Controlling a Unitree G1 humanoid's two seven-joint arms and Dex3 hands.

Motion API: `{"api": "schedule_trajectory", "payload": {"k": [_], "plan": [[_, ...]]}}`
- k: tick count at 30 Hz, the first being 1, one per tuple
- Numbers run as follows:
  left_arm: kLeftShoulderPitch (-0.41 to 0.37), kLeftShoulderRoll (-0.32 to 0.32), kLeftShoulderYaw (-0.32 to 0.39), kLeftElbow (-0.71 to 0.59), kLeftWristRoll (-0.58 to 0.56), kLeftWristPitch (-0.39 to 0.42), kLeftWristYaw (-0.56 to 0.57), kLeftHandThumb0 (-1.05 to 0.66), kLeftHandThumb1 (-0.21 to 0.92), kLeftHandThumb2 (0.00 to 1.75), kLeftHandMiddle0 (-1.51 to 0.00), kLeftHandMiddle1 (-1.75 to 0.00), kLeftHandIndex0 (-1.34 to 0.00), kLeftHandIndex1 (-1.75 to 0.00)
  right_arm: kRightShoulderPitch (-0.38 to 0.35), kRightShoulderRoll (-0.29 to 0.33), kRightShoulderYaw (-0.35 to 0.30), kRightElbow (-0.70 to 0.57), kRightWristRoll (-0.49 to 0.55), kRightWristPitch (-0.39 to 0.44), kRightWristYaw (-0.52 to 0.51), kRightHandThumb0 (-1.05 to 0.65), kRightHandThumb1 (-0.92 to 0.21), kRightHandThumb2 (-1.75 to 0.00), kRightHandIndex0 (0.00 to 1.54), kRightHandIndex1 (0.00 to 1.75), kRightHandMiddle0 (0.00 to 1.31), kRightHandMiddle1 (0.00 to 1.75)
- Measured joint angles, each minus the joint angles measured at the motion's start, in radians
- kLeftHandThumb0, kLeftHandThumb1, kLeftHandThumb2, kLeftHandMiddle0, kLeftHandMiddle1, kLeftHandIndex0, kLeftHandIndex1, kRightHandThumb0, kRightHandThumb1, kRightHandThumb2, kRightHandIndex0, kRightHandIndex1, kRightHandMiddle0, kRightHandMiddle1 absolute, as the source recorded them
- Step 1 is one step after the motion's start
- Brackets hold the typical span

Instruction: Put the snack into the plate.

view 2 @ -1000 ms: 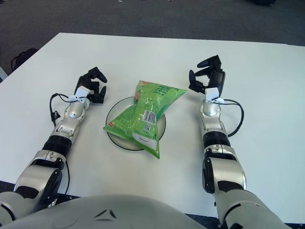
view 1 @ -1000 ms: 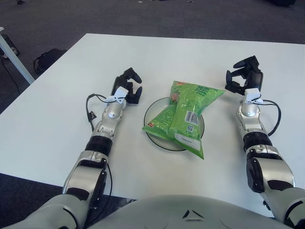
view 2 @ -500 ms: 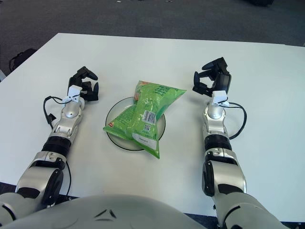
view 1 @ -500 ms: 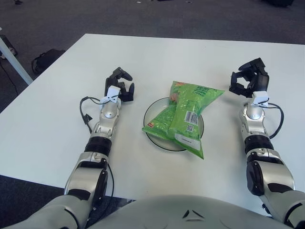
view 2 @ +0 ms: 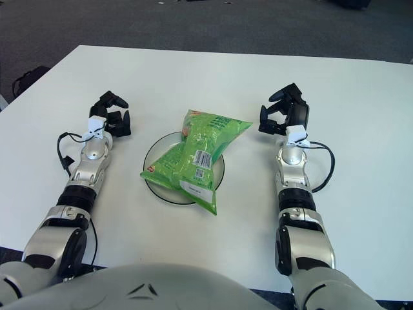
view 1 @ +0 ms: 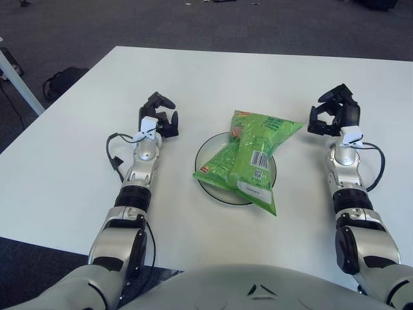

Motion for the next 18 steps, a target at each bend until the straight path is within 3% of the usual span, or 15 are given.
{"api": "schedule_trajectory", "payload": {"k": [10,18], "plan": [[-0.006,-0.001,0.004,0.014,-0.014,-0.027,-0.003,-0.50,0.25,1.39,-1.27,-1.75,-0.66,-1.75,0.046,0.015,-0.027,-0.086,0.078,0.181,0.055,-0.01,-0.10,-1.51,0.85,1.54,0.56,1.75],[-0.011,-0.003,0.008,0.027,-0.020,-0.045,-0.003,-0.50,0.27,1.37,-1.26,-1.75,-0.65,-1.75,0.077,0.025,-0.039,-0.150,0.119,0.261,0.094,-0.01,-0.09,-1.50,0.89,1.48,0.56,1.75]]}}
